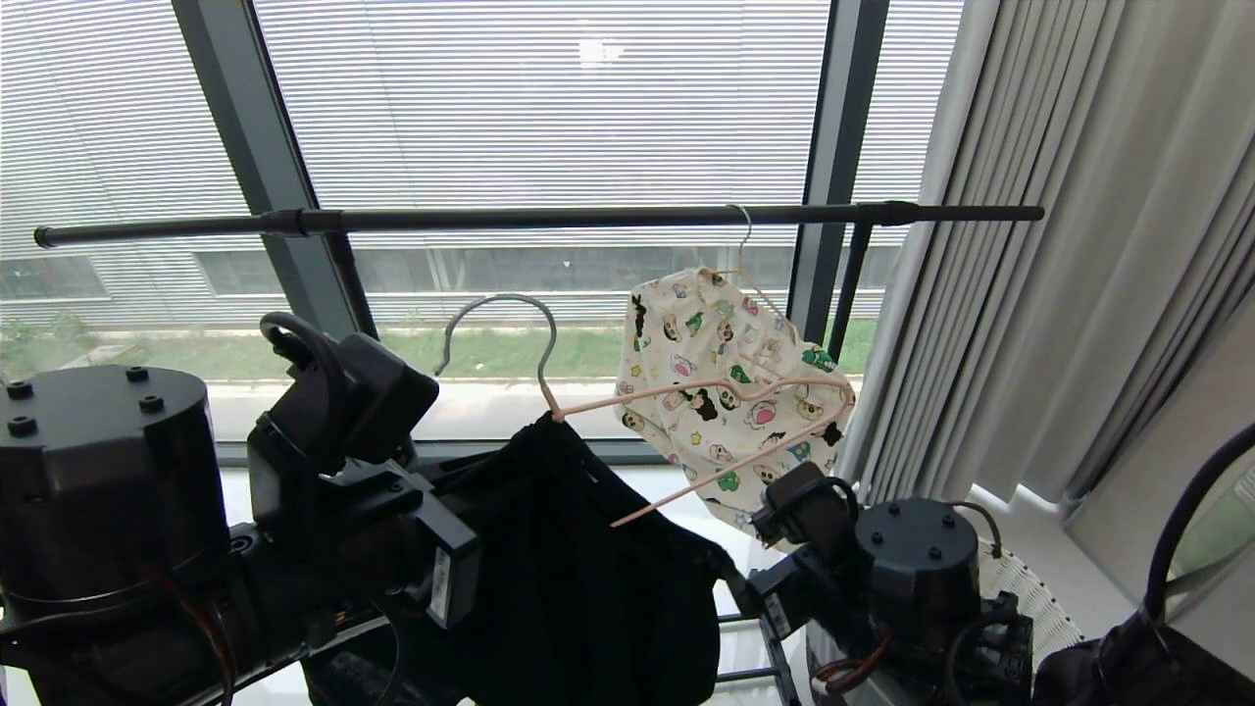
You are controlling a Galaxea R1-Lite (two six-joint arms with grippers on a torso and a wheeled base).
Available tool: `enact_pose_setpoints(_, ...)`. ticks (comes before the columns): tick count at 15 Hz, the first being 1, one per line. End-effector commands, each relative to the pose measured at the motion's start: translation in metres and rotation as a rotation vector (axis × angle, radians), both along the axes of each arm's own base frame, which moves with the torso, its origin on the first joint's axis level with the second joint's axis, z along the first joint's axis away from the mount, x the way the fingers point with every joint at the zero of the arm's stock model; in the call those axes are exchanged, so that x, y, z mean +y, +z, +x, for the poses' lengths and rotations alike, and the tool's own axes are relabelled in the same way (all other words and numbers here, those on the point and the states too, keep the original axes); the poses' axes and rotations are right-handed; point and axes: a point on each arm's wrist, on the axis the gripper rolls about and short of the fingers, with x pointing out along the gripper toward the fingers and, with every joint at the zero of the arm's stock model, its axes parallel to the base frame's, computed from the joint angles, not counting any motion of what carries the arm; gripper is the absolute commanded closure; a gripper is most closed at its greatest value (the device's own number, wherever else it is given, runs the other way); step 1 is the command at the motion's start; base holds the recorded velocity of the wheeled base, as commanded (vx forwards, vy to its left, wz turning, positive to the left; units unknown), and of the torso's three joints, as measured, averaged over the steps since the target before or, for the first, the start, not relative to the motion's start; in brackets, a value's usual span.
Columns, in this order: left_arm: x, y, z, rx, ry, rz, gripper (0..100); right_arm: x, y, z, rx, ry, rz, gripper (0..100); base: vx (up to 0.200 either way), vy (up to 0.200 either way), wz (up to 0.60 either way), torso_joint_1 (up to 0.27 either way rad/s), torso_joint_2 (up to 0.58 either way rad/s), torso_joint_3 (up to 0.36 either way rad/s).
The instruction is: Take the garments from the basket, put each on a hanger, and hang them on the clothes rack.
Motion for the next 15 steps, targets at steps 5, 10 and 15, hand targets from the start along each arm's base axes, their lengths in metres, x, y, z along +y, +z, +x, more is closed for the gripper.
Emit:
enact_pose_setpoints(5,0.002,-0.012,-0.004,-0.028,-0.039,0.118,100,-0.034,0.027,0.045,-0.083,-0.173,0.056,0,0.0,0.0,0.0,0.0,0.0,0.0)
enact_pose_setpoints(10,0.006,-0.012,-0.002,-0.029,-0.018,0.119,100,-0.047,0.033,0.054,-0.103,-0.222,0.052,0,0.0,0.0,0.0,0.0,0.0,0.0)
enact_pose_setpoints(15,0.008,-0.014,0.0,-0.023,-0.006,0.127,100,-0.052,0.039,0.058,-0.122,-0.237,0.06,0,0.0,0.0,0.0,0.0,0.0,0.0)
